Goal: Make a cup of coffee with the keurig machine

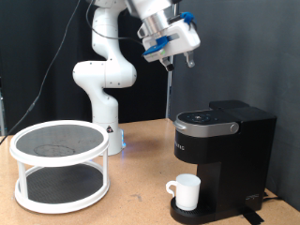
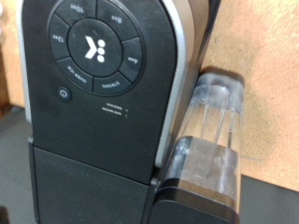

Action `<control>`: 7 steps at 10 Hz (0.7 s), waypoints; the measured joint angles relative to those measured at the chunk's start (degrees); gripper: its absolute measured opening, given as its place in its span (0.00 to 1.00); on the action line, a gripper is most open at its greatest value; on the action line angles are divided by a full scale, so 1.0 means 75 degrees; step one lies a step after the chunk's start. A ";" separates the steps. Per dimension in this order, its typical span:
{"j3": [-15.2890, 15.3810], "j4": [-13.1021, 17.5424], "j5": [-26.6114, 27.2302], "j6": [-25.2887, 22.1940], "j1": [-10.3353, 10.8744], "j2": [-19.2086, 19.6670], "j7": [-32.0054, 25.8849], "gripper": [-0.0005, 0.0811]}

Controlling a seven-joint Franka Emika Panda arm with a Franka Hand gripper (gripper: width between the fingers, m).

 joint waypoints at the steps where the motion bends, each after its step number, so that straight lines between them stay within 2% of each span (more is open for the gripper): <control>1: 0.0086 0.0302 -0.0186 -0.0120 -0.0088 0.0366 0.0196 0.91; 2: 0.0087 0.0272 -0.0149 -0.0051 -0.0083 0.0342 0.0140 0.91; 4: 0.0278 0.0340 -0.0906 -0.0153 -0.0098 0.0362 0.0153 0.91; 5: 0.0473 0.0455 -0.1349 -0.0150 -0.0141 0.0423 0.0401 0.91; 7: 0.0707 0.0830 -0.1584 -0.0054 -0.0199 0.0709 0.0935 0.91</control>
